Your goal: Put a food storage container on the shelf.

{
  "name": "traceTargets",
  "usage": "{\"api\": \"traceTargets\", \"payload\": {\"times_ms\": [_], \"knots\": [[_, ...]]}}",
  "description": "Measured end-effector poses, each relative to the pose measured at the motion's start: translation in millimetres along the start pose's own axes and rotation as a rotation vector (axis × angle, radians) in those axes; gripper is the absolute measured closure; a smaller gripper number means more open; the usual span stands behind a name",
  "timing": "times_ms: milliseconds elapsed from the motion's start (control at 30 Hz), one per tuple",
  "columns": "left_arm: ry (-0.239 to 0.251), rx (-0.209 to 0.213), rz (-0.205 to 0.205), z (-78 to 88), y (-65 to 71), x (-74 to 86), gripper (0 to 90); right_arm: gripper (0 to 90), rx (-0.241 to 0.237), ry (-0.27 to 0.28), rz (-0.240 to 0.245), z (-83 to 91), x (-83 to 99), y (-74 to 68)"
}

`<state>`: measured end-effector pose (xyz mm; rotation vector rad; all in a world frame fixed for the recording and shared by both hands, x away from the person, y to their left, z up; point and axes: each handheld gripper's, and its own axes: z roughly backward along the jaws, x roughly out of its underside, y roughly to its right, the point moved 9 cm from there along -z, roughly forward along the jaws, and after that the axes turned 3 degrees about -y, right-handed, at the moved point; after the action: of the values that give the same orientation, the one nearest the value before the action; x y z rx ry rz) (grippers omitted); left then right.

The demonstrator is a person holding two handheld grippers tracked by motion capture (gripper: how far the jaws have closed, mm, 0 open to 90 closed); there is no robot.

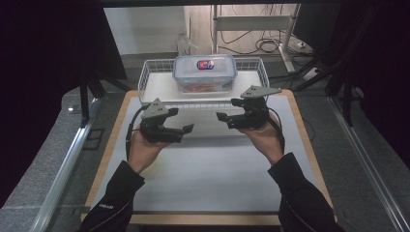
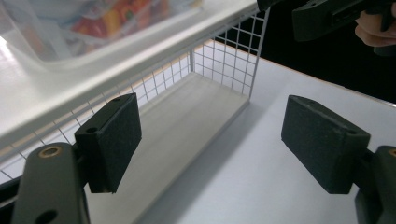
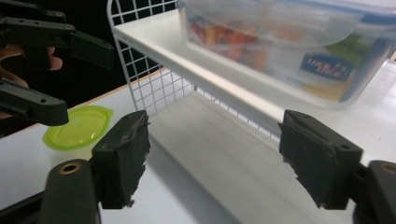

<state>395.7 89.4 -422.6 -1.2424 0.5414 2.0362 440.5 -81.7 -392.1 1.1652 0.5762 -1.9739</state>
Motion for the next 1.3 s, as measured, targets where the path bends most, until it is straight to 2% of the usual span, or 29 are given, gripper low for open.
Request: {"api": "traceTargets", "payload": {"times_ms": [200, 267, 367, 467, 500, 633, 700, 767, 1067, 1300], "knots": [[-0.016, 0.011, 0.034, 3.8, 7.9, 18.9, 11.6, 13.5, -0.011, -0.020, 0.003, 5.4, 19.1, -8.2], [-0.020, -0.004, 0.042, 6.0, 9.0, 25.4, 9.1, 11.1, -0.014, -0.024, 0.011, 7.2, 25.9, -9.9], [-0.019, 0.003, 0.062, 8.6, 12.6, 36.6, 5.0, 7.5, -0.037, -0.018, 0.010, 9.9, 34.8, -13.2], [-0.030, 0.013, 0.057, 8.3, 16.0, 44.1, 2.4, 5.7, -0.040, -0.018, 0.005, 11.9, 41.1, -13.9], [-0.037, 0.007, 0.042, 8.2, 18.9, 50.7, 2.3, 3.8, -0.044, -0.010, -0.009, 14.3, 46.4, -13.8], [-0.030, 0.020, 0.028, 8.7, 25.2, 61.1, 2.0, 0.0, -0.048, -0.025, -0.019, 17.2, 56.8, -14.8], [-0.040, 0.010, 0.001, 8.8, 27.4, 67.8, 2.0, 0.0, -0.039, -0.036, -0.013, 18.3, 63.5, -15.3], [-0.039, 0.013, -0.002, 9.7, 29.9, 73.4, 1.9, 0.0, -0.027, -0.051, -0.003, 19.6, 70.3, -16.0], [-0.007, 0.035, 0.051, 19.1, 37.8, 96.4, 2.1, 0.0, 0.000, -0.044, -0.018, 31.2, 96.3, -18.1], [-0.033, 0.007, 0.052, 23.3, 43.6, 116.0, 2.7, 0.0, 0.003, -0.036, -0.043, 37.9, 116.8, -20.0]]}}
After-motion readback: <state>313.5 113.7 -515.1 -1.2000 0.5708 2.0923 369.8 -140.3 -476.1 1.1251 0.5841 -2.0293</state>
